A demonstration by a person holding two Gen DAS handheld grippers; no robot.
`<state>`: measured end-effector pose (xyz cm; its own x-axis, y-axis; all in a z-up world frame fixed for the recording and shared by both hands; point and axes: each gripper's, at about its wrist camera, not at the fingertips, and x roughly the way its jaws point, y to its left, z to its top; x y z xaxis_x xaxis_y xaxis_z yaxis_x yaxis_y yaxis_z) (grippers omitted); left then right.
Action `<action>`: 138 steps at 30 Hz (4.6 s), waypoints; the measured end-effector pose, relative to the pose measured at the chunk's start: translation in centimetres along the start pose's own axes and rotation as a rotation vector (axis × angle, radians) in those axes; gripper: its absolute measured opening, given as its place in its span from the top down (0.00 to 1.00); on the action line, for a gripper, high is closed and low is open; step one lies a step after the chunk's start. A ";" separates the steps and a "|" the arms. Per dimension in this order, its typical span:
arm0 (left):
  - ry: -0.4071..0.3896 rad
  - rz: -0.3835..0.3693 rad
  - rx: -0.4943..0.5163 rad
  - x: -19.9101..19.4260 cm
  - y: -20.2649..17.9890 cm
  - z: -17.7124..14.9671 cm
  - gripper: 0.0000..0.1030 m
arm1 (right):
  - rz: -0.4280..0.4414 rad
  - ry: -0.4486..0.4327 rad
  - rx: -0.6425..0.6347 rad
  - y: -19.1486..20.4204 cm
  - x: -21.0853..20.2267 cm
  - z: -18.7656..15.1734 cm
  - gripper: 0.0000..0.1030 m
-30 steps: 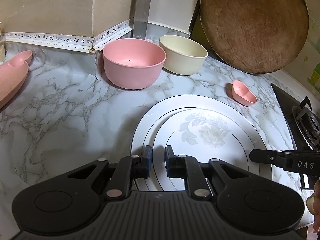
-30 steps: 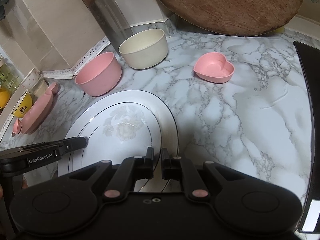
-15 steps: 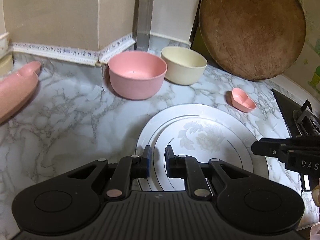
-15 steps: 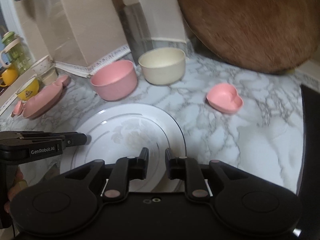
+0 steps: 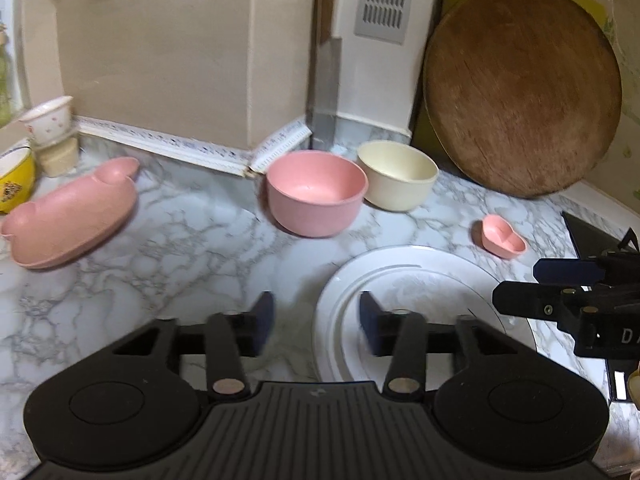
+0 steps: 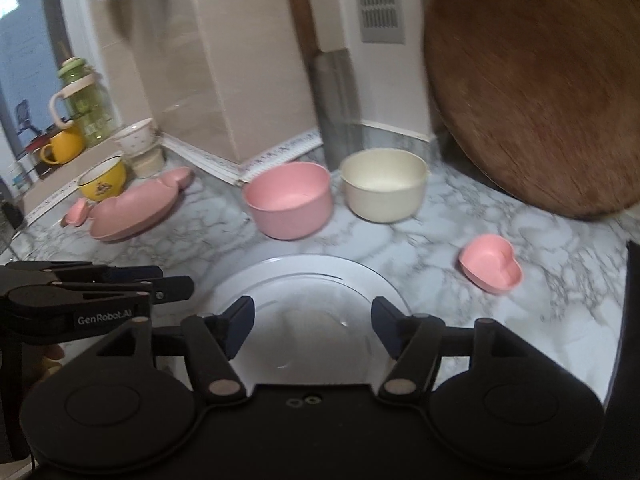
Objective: Organize plates and bowls
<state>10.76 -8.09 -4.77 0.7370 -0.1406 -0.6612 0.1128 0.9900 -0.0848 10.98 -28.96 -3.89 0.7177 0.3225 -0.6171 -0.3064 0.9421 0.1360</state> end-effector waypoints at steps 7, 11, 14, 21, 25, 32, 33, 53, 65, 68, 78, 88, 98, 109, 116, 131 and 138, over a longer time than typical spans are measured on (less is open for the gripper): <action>-0.045 0.035 -0.023 -1.7 2.6 0.7 0.32 | 0.044 -0.032 -0.043 3.2 0.1 1.7 0.13; -0.081 0.065 -0.028 -2.7 5.2 1.4 0.26 | 0.061 -0.058 -0.067 5.9 0.7 2.9 0.03; -0.096 0.096 -0.040 -3.1 7.5 2.0 0.23 | 0.073 -0.068 -0.066 7.9 1.6 3.8 0.00; -0.100 0.169 -0.094 -3.3 14.4 3.2 0.23 | 0.083 -0.063 -0.079 13.1 5.2 6.2 0.00; -0.092 0.226 -0.135 -2.8 18.7 3.9 0.23 | 0.089 -0.046 -0.082 15.6 7.8 7.8 0.00; -0.056 0.327 -0.179 -0.5 24.1 4.7 0.23 | 0.079 -0.003 -0.079 18.6 13.2 10.1 0.00; -0.050 0.336 -0.186 -0.1 24.7 4.8 0.23 | 0.079 0.006 -0.078 18.9 14.1 10.3 0.00; 0.057 0.390 -0.254 7.5 30.2 4.9 0.23 | 0.051 0.141 -0.218 22.2 26.7 12.3 0.27; 0.107 0.373 -0.318 9.1 32.0 4.5 0.51 | 0.030 0.223 -0.223 22.1 31.0 12.7 0.53; 0.109 0.359 -0.327 9.2 32.1 4.5 0.66 | 0.042 0.236 -0.209 21.9 31.4 12.6 0.66; 0.101 0.370 -0.352 8.9 33.0 4.4 0.82 | 0.096 0.251 -0.167 21.9 31.5 12.7 0.84; 0.069 0.348 -0.319 7.0 32.4 4.3 0.83 | 0.124 0.237 -0.180 21.9 28.6 12.7 0.86; 0.052 0.303 -0.300 3.6 30.1 4.1 0.83 | 0.136 0.222 -0.169 20.9 24.0 11.9 0.87; 0.019 0.219 -0.246 -0.7 24.4 4.6 0.82 | 0.092 0.156 -0.158 18.1 15.5 10.7 0.87; 0.000 0.163 -0.194 -2.3 19.9 4.7 0.82 | 0.064 0.108 -0.117 14.8 10.3 9.7 0.87; -0.006 0.007 -0.013 -2.3 8.8 4.8 0.82 | -0.044 0.049 0.036 5.5 2.2 5.9 0.87; 0.020 -0.053 0.047 -0.5 4.2 4.5 0.83 | -0.087 0.045 0.118 1.3 -0.3 3.2 0.87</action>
<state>13.84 -3.89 -1.47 0.7154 -0.1924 -0.6717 0.1831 0.9794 -0.0855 12.36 -27.56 -1.03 0.7087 0.2376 -0.6643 -0.1673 0.9713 0.1689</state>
